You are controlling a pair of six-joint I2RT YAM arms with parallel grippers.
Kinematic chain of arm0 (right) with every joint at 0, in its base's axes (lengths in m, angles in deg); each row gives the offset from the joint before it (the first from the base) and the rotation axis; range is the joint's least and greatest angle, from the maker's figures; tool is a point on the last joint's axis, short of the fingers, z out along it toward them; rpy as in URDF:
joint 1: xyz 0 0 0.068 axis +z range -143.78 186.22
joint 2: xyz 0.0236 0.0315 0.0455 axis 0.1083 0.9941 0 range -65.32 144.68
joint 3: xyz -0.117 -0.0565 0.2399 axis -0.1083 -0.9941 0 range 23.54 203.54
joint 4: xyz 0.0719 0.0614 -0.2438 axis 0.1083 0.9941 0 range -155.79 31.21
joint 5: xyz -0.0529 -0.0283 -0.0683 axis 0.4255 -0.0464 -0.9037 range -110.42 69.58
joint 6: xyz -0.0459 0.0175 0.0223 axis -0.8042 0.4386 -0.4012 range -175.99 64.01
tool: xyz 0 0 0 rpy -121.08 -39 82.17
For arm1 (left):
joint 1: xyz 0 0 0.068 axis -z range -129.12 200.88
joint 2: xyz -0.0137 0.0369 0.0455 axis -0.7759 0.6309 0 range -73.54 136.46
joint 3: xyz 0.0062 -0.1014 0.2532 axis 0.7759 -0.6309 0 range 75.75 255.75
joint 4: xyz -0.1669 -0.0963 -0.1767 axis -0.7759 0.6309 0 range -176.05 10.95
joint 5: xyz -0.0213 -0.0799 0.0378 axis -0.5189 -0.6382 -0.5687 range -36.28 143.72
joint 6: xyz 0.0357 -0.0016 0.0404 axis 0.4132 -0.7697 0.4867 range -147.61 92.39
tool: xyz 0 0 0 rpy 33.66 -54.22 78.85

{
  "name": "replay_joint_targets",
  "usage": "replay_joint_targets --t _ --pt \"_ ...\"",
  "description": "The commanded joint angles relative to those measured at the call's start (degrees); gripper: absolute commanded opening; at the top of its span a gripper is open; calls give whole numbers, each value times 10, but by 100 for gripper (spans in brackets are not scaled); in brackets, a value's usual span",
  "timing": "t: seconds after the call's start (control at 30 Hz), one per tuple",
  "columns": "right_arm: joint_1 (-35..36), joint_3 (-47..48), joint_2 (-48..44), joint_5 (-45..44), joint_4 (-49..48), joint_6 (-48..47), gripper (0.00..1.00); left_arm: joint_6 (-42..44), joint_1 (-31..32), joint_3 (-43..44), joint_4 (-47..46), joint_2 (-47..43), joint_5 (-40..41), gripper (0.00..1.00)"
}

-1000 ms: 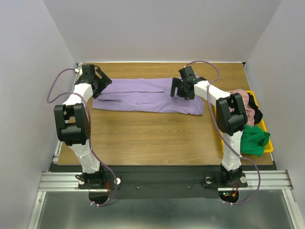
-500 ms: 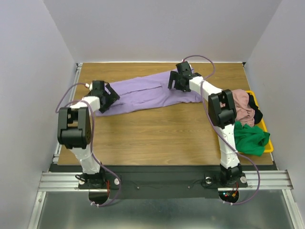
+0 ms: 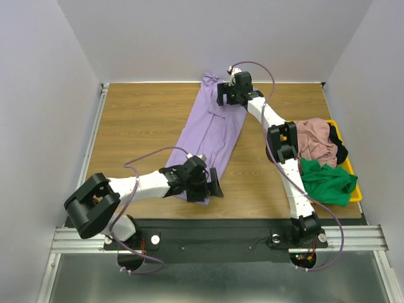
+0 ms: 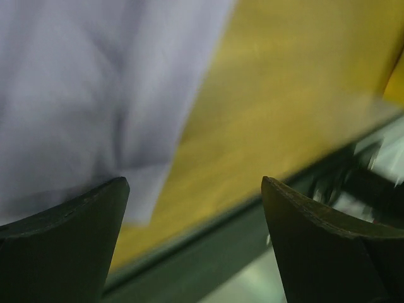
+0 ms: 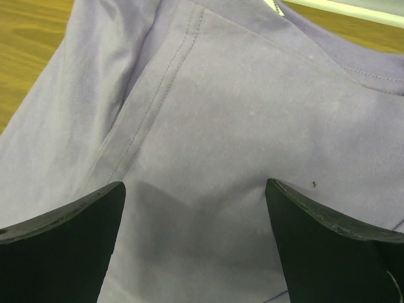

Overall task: Fold and stack the t-shirts
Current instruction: Fold the tshirt

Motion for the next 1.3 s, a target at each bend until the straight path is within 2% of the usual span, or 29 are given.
replay_joint_targets --t 0.0,0.17,0.27,0.33,0.37,0.4,0.43,0.5,0.57,0.6,0.67,0.7,0.77,0.93,1.27 --pt "4 2 -22 74 -15 -28 98 -25 58 64 105 -58 22 98" --pt "15 -87 -168 71 -16 -23 99 -6 71 80 112 -140 60 98" --pt "32 -198 -262 36 -15 6 99 4 48 87 171 -162 159 99" --pt "56 -307 -313 18 -15 41 99 8 12 89 227 -168 206 98" --pt "66 -352 -336 0 -15 61 99 14 -47 85 233 -171 208 99" --pt "91 -391 -392 -19 -15 97 99 27 -75 68 237 -176 208 98" --pt "105 -479 -417 -51 -17 119 99 31 -109 56 234 -181 206 98" --pt "139 -546 -465 -87 -17 164 99 42 -189 36 224 -205 205 98" --pt "205 -632 -522 -151 -19 188 99 53 -224 10 219 -228 211 98" --pt "225 -660 -537 -169 -19 231 100 55 -255 2 215 -235 211 98" --pt "269 -724 -572 -169 -21 279 100 59 -281 -23 207 -246 198 98" --pt "301 -742 -582 -177 -26 314 100 60 -292 -34 201 -247 182 98" --pt "334 -773 -596 -212 -27 329 100 55 -299 -42 196 -245 171 98" --pt "401 -778 -579 -217 -27 352 100 47 -306 -66 180 -233 164 99" --pt "424 -726 -508 -224 -35 339 99 41 -308 -72 185 -232 164 98"
